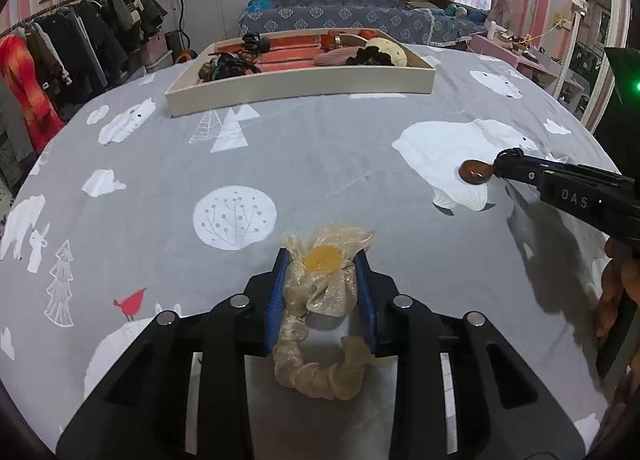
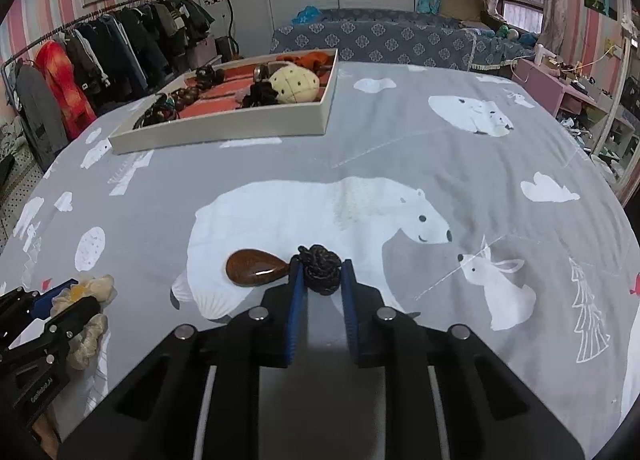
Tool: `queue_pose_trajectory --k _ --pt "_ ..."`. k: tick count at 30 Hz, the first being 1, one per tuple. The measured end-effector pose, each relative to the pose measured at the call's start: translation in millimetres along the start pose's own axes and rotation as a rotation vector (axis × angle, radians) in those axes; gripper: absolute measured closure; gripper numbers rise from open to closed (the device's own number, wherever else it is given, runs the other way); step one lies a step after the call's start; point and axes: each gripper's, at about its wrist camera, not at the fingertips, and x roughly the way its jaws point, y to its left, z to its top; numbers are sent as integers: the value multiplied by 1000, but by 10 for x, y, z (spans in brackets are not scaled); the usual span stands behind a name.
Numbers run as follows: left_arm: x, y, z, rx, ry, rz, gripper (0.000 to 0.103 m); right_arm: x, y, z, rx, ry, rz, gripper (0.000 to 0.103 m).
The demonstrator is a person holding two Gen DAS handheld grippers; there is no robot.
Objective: Organize jewelry
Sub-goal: 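Grasp the cream flower scrunchie with the left tool while the right tool grasps the wooden hair pin, then carry the flower scrunchie and hair pin into the tray and release both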
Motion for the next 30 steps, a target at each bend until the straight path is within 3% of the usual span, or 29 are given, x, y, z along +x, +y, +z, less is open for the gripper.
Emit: queue_pose_trajectory --k 9,23,30 --pt "-90 193 317 -13 -47 -10 75 -119 1 193 8 -57 6 85" --pt "-39 743 1517 8 -218 -12 75 -214 187 1005 31 -185 -29 85" --pt "293 1053 1978 -20 -243 -9 74 127 445 1448 32 -203 -9 85"
